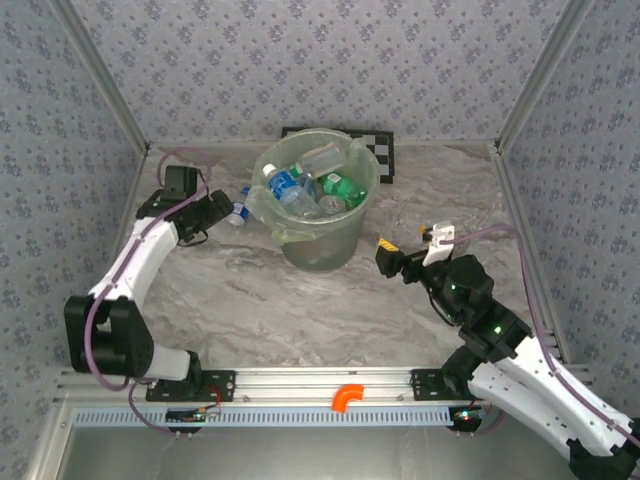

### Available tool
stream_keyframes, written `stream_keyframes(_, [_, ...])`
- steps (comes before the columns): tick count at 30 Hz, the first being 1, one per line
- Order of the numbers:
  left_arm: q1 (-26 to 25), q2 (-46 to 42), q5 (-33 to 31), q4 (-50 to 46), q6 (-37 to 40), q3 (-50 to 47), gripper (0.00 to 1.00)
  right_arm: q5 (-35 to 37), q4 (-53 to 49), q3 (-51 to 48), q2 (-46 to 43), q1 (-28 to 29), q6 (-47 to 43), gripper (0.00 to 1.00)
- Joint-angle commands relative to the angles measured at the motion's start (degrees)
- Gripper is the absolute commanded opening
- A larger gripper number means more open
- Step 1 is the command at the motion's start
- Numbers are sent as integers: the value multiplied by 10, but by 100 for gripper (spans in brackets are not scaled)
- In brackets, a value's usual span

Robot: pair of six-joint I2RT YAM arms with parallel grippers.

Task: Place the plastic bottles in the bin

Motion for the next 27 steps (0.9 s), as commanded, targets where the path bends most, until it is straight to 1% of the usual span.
stream_keyframes(1, [15,44,40,32,33,17,87,-79,21,-16,3,-33,20,99])
stream_keyframes(3, [29,72,79,53,31,17,86,-113,25,-26,4,-58,27,99])
stream_keyframes(5, [38,94,101,71,33,18,85,-143,32,-35,4,-81,35,99])
stream_keyframes(8, [38,125,113,76,53,36,84,-193,45,-50,6,-110,49,99])
stream_keyframes(12, [38,166,108,75,85,64,84,-245,57,-57,19,-132,60,99])
stream_keyframes(19, [38,231,112,68,152,117,84,-264,58,-58,29,-141,65,99])
stream_keyframes(24, [38,289,130,43,210,164,85,-262,54,-58,26,-144,65,99])
stream_keyframes(27, [38,310,142,35,227,177,85,-261,52,-58,23,-145,64,99])
